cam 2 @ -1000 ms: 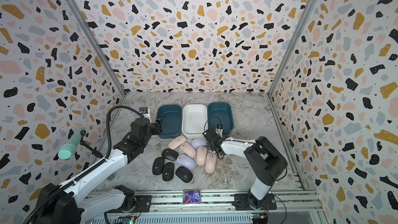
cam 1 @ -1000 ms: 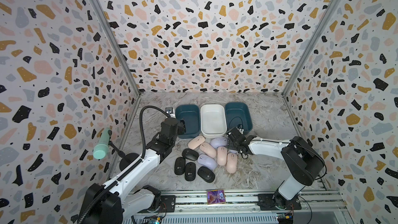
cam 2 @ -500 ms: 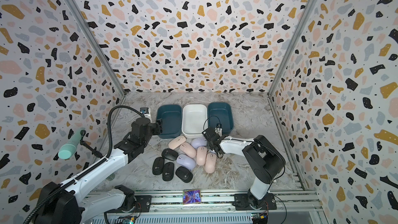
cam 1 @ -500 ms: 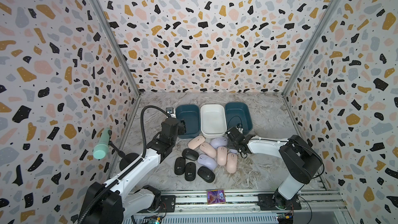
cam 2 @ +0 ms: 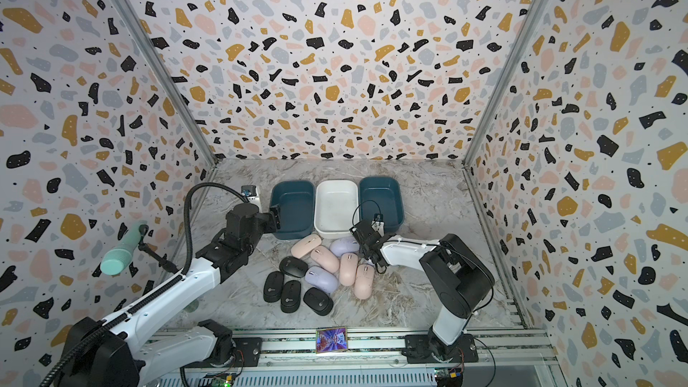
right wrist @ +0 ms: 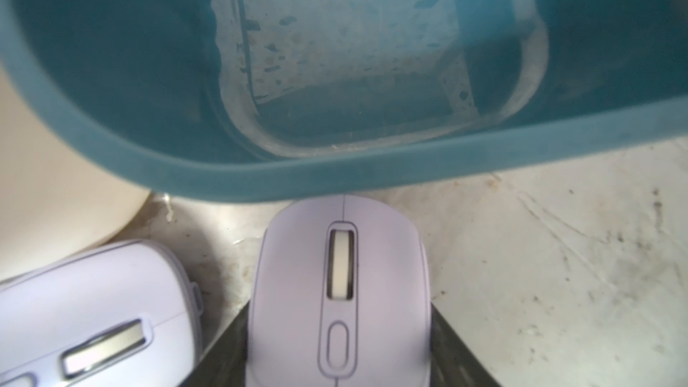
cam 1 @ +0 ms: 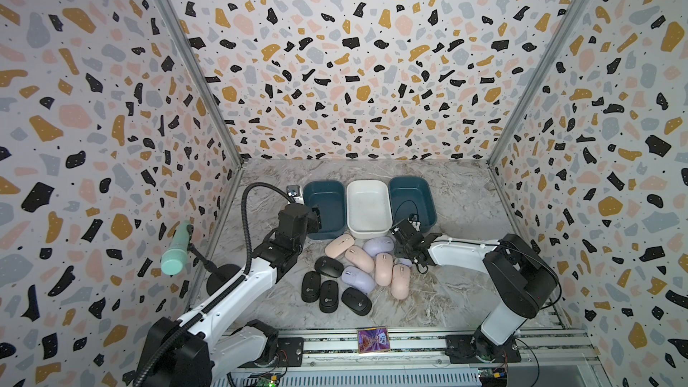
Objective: Place the mice by color into the storage box
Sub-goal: Pick up the mouse from the center of the board, then place the mouse in the storage box.
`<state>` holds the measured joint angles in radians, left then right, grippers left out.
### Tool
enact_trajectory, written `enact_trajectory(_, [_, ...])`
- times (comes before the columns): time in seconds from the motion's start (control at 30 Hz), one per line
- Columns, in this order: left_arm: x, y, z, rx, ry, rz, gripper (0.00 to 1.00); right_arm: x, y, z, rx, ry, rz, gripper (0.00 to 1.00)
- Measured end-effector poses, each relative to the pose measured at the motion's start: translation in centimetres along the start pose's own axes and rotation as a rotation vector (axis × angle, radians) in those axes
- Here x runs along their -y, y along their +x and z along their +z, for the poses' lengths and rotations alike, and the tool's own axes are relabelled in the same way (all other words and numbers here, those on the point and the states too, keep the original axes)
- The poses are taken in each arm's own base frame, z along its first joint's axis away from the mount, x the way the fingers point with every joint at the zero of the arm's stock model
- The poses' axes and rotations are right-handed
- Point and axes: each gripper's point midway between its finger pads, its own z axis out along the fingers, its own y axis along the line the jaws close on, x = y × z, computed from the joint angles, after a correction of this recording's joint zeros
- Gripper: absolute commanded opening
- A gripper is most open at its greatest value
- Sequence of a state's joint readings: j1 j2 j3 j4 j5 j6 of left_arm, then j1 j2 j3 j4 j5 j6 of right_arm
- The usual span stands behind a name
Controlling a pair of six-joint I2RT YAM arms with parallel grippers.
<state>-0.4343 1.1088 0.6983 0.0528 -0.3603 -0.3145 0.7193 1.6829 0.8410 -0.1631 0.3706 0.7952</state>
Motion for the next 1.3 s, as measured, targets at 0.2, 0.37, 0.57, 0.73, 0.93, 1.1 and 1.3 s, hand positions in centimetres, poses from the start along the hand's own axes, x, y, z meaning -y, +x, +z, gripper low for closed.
enact_trajectory(0.2, [0.1,0.0,0.0,-0.001,0.003,0.001,0.74,0.3,0.3,-0.3,-0.004,-0.005,-0.002,0.50])
enact_trajectory(0.37, [0.2,0.1,-0.1,-0.003,0.004,0.001,0.74,0.6,0.1,-1.4,0.004,-0.019,-0.005,0.50])
enact_trajectory(0.57, [0.2,0.1,-0.1,-0.004,-0.001,0.002,0.74,0.3,-1.5,-3.8,0.054,-0.062,0.006,0.50])
enact_trajectory(0.73, [0.4,0.0,-0.2,0.000,0.004,0.002,0.74,0.4,-2.1,-5.3,0.070,-0.086,0.003,0.50])
enact_trajectory(0.93, [0.4,-0.1,-0.2,0.002,0.002,-0.004,0.74,0.8,-2.7,-7.2,0.090,-0.108,-0.012,0.50])
enact_trajectory(1.1, [0.6,-0.5,-0.3,0.003,0.004,-0.003,0.74,1.1,-3.1,-8.0,0.086,-0.114,-0.043,0.51])
enact_trajectory(1.3, [1.0,-2.4,-0.5,0.035,0.009,-0.014,0.74,1.9,-6.0,-8.1,0.097,-0.148,-0.009,0.51])
